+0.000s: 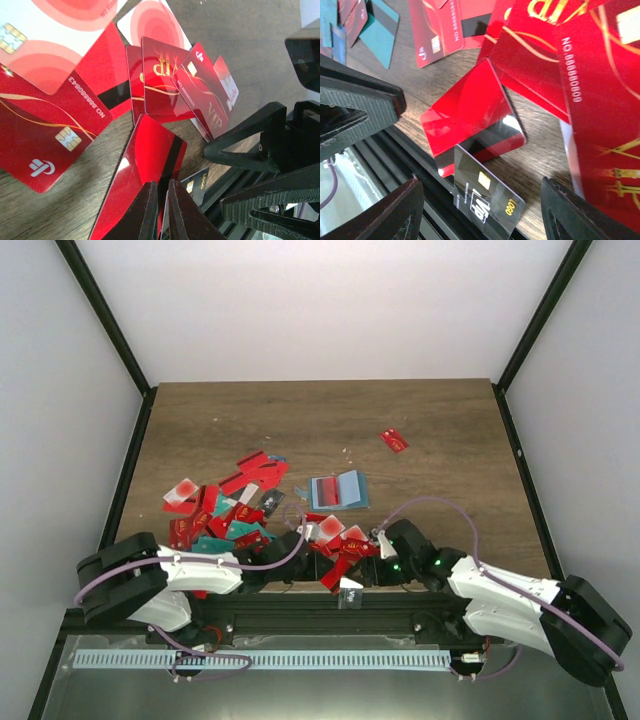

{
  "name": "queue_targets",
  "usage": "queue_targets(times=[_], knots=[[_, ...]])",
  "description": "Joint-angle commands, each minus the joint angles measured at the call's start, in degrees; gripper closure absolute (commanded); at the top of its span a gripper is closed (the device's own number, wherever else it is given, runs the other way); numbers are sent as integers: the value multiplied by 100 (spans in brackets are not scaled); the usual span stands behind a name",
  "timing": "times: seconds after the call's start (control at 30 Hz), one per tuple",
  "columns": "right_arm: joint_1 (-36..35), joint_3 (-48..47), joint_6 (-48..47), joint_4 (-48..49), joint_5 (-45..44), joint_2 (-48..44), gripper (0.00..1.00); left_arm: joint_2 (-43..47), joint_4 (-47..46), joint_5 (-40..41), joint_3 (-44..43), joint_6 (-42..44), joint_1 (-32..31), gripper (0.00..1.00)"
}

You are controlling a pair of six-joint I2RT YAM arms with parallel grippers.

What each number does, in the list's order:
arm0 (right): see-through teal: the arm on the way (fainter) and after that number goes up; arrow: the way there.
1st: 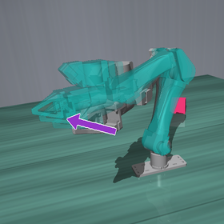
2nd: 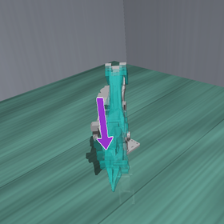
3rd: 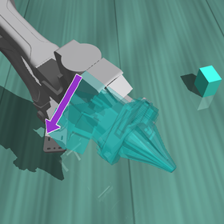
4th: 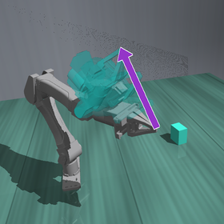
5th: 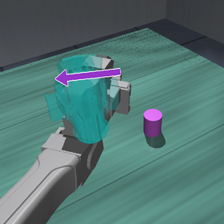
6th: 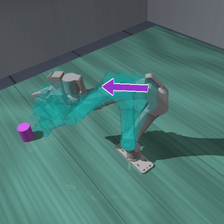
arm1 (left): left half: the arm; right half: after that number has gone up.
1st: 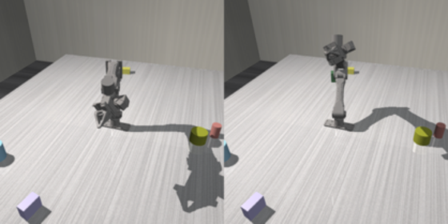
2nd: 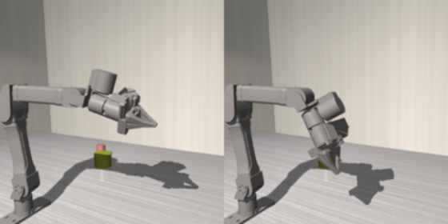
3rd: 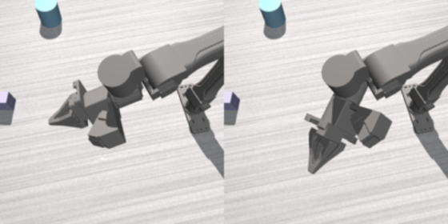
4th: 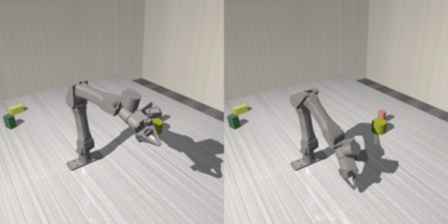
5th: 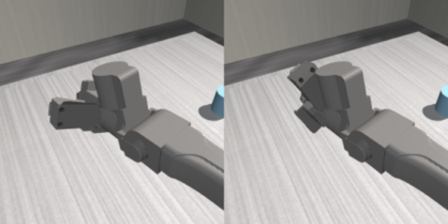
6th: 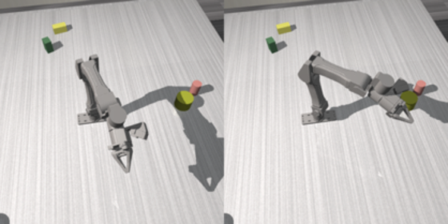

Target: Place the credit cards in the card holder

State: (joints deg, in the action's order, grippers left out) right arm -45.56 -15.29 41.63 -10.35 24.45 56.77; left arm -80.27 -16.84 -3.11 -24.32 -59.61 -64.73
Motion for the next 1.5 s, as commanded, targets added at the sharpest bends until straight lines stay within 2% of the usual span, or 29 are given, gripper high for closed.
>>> queue_targets(times=[0.0, 0.2, 0.47, 0.57, 0.67, 0.83, 1.0, 1.2, 1.3, 1.47], knots=[[-35, 243, -37, 221, 297, 97, 34, -138, -311, -367, -74, 244, 45, 90], [-40, 404, -198, 309, 754, -32, 38, -270, -401, -461, -34, 207, 67, 90], [-36, 574, -181, 514, 863, -48, 55, -376, -653, -519, 96, 84, 72, 90], [-41, 515, -125, 560, 739, -11, 55, -459, -740, -594, 95, 72, 74, 90], [-36, 456, -15, 592, 557, 75, 48, -532, -800, -811, 34, 143, 74, 91], [-45, 348, 56, 574, 184, 124, 47, -387, -351, -986, 41, 320, 46, 91], [-40, 324, 30, 707, 158, 280, 47, -476, 74, -1022, -100, 735, 40, 76], [-40, 340, 46, 755, 263, 434, 47, -834, -497, -1423, -122, 792, 47, 55], [-36, 342, 55, 703, 251, 376, 47, -952, -619, -1523, -125, 913, 40, 50], [-38, 373, 95, 679, 239, 324, 47, -1087, -743, -1749, -135, 1113, 47, 51]])
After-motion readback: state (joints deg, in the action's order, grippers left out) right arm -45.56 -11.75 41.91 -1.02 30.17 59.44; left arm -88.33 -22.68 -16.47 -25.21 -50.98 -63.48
